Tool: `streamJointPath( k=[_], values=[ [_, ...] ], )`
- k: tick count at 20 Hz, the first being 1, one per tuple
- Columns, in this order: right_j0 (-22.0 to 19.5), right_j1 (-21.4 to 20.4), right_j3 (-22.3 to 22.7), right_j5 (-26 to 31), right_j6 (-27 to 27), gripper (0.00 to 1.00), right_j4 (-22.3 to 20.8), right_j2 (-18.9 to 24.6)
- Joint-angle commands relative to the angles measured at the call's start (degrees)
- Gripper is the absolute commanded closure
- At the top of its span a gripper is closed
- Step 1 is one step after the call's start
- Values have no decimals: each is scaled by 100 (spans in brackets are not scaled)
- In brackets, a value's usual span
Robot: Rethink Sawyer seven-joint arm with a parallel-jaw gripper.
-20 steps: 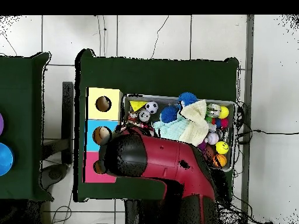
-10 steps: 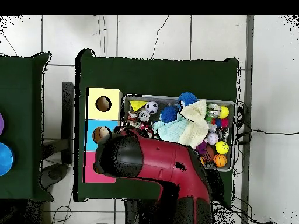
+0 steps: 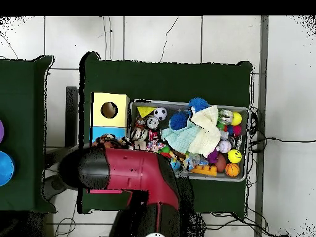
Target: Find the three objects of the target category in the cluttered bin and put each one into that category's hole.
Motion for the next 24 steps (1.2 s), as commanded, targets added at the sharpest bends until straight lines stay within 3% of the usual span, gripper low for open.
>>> streamJointPath(
  k=[1, 9, 17, 24],
  values=[
    [217, 538, -282, 275, 2036, 100, 238, -293],
    [93, 764, -225, -170, 2128, 100, 234, -106],
    [37, 744, -420, -4, 1967, 100, 161, -87],
    [247, 955, -703, 82, 2357, 100, 354, -52]
  ],
)
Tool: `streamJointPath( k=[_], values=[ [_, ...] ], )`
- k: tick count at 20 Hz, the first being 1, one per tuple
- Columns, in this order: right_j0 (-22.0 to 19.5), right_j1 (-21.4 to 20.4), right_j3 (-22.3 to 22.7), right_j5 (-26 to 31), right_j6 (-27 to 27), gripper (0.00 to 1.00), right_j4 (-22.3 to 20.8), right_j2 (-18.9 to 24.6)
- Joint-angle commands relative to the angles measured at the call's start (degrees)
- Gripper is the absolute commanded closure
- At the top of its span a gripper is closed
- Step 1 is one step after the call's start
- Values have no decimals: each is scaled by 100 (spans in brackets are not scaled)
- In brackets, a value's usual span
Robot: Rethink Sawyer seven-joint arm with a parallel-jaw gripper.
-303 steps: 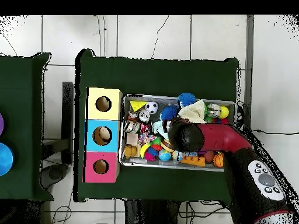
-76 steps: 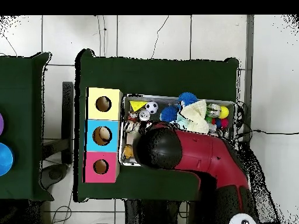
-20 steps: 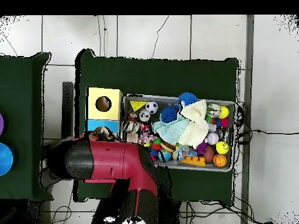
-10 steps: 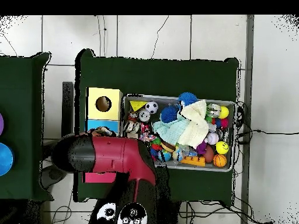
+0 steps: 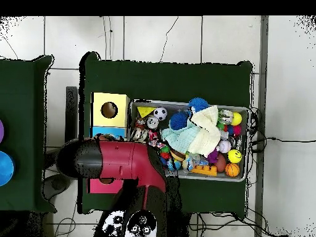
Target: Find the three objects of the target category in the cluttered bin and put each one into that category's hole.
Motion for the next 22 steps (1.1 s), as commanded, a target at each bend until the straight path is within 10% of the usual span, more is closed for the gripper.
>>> streamJointPath(
  k=[1, 22],
  values=[
    [59, 365, -415, 101, 1509, 100, 303, 48],
    [429, 928, -1414, 688, 1850, 100, 598, -243]
  ],
)
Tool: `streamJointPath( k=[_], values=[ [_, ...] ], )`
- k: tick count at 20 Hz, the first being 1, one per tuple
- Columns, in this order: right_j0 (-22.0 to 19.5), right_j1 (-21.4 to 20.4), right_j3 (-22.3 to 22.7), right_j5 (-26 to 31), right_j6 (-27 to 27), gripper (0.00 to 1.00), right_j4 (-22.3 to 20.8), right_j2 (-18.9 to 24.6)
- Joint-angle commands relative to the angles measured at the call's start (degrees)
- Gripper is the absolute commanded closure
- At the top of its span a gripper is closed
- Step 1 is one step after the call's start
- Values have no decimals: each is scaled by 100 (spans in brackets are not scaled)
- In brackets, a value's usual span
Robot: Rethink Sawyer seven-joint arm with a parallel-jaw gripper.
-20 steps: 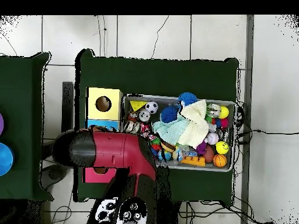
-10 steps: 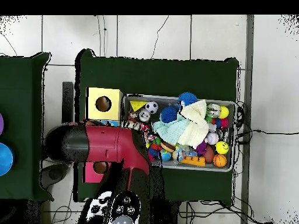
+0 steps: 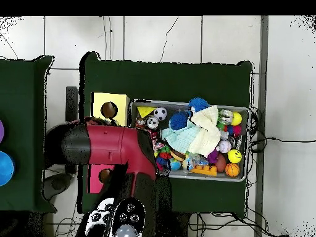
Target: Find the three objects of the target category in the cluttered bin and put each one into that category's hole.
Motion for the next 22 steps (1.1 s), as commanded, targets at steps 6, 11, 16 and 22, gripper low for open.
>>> streamJointPath(
  k=[6, 11, 16, 22],
  values=[
    [76, 804, -1094, 989, 1679, 100, 356, -26],
    [-47, 1082, -1587, 1139, 1522, 100, 321, 23],
    [-307, 1132, -1718, 1224, 991, 100, 148, 80],
    [-507, 1066, -1465, 809, 665, 100, 90, 242]
  ],
)
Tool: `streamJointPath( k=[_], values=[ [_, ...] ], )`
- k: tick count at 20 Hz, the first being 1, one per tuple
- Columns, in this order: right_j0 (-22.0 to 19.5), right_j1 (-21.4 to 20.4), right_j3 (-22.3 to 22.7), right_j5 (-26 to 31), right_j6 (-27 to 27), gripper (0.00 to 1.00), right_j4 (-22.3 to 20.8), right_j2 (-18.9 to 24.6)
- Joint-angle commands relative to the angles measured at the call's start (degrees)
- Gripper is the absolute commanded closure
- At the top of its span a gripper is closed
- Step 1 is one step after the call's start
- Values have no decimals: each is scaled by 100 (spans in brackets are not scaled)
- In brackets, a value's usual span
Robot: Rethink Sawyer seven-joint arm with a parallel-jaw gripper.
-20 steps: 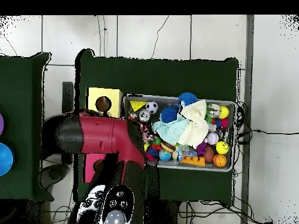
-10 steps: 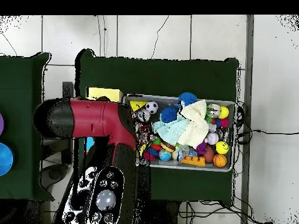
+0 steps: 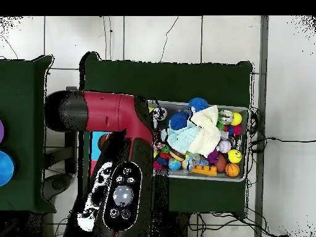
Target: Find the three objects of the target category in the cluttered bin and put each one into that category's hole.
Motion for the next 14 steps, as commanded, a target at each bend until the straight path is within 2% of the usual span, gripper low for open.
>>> streamJointPath(
  k=[1, 5, 9, 13, 14],
  values=[
    [-401, 205, 49, 282, 476, 100, -77, 338],
    [-572, 232, 165, 5, 250, 100, -134, 497],
    [-620, 329, 52, -35, 221, 100, -202, 528],
    [-420, 377, -29, 121, 591, 100, -216, 355],
    [-290, 400, -81, 251, 843, 100, -188, 242]
  ],
)
